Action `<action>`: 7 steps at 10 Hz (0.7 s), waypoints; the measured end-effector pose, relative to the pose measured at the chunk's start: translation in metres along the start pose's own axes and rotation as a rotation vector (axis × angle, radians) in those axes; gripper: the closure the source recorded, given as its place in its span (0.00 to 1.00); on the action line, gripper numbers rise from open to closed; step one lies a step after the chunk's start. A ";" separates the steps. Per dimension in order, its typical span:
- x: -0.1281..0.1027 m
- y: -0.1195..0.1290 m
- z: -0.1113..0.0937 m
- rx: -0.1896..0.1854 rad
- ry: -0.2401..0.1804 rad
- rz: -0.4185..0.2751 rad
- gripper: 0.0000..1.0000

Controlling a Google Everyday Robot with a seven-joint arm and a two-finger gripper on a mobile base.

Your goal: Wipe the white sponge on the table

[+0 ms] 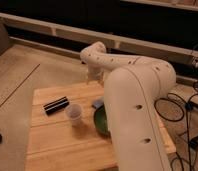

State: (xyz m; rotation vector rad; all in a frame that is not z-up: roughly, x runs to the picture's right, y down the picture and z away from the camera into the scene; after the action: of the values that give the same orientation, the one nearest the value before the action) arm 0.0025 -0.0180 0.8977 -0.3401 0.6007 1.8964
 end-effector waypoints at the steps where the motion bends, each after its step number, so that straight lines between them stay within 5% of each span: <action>1: 0.004 -0.006 0.002 0.025 0.009 0.012 0.35; 7: 0.005 -0.006 0.000 0.048 0.004 0.013 0.35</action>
State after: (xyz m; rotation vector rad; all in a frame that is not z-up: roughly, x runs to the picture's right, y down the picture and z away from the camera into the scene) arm 0.0061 -0.0124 0.8935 -0.3093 0.6514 1.8905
